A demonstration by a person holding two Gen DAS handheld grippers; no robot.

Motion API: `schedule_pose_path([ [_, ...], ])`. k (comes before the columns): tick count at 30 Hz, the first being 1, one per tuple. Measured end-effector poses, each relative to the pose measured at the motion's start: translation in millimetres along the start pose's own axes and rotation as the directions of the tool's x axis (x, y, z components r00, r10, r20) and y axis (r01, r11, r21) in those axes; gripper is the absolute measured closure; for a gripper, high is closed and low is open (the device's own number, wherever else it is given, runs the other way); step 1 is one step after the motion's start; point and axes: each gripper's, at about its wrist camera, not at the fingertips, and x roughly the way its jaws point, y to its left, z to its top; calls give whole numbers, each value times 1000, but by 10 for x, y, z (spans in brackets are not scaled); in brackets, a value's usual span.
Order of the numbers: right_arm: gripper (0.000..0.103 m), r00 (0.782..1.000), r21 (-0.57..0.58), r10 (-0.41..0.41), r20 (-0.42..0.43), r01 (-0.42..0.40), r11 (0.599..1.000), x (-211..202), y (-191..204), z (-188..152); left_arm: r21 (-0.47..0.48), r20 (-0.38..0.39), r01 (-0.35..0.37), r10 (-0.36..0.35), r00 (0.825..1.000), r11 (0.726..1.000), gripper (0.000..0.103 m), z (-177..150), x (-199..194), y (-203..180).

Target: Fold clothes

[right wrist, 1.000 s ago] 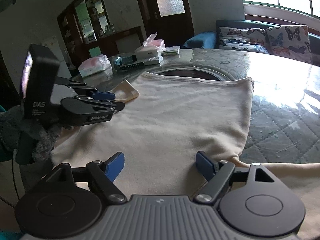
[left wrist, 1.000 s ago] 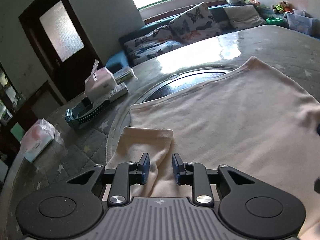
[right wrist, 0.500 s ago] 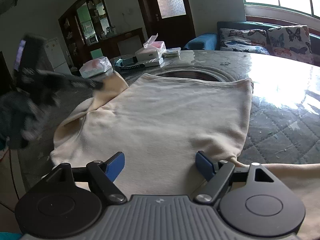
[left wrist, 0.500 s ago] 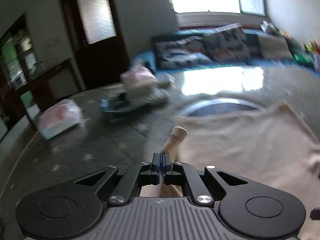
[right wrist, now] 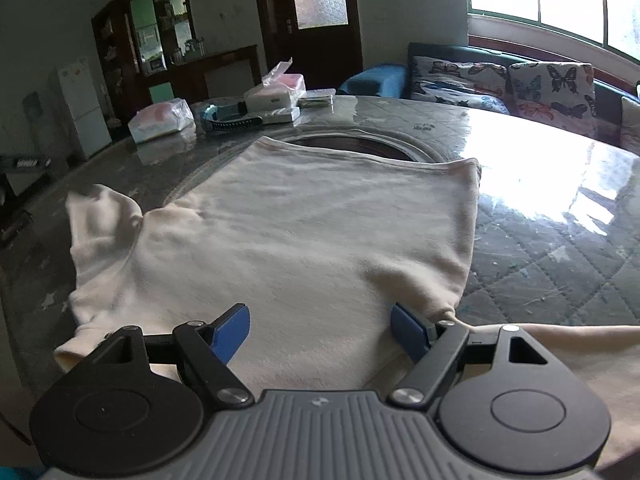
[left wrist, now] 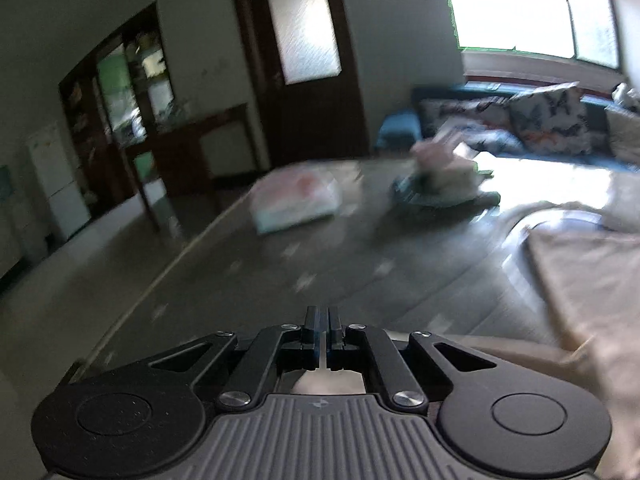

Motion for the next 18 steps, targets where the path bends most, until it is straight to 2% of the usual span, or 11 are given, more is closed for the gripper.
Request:
schedule_pose_path([
  [1,23,1000,-6,-9,-5,9,1000,4,15,3,16,-16,-23,23,1000,1000,100,-56,44,34],
  [4,24,999,-15,-28,-17,28,999,-5,61,27,-11,-78,-8,7,997,1000,100,-149,125,186],
  [10,24,1000,8,-12,-1,12,1000,-126,176,134,21,-58,86,-85,995,996,95,-119,99,117],
  [15,24,1000,-53,27,-14,-28,998,-146,440,166,55,-76,69,-64,995,996,65,-85,347,-6],
  [18,24,998,-89,55,-27,-58,994,-138,604,166,62,-89,77,-71,993,995,65,-59,492,-16],
])
